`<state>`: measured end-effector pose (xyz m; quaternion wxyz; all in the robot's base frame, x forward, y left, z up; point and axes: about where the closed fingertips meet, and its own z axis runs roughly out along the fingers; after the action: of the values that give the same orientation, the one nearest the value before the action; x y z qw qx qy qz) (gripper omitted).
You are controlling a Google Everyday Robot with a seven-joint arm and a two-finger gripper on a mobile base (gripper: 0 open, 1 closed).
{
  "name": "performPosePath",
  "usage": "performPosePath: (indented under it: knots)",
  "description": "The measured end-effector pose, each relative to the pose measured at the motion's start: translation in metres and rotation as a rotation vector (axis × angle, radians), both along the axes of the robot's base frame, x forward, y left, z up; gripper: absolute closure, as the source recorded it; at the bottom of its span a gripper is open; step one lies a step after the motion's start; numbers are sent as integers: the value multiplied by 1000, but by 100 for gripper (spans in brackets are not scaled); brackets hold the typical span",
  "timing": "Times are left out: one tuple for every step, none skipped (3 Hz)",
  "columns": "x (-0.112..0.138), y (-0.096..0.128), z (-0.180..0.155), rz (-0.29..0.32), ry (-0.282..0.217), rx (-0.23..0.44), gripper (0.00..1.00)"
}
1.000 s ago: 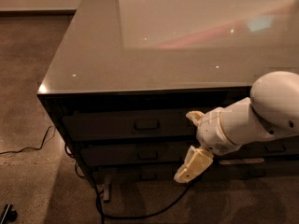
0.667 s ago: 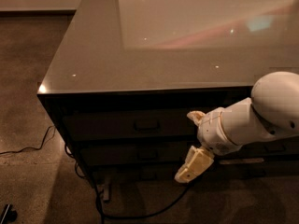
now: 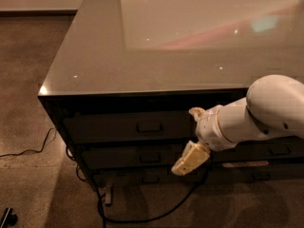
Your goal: Open top drawer
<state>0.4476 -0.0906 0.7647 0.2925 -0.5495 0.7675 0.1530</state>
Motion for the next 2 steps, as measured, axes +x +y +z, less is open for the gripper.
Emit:
performPosePath:
  knots:
    - [20,5,-1,-36,-42,-13,0]
    - [36,11,-2,-57,-79,-47,0]
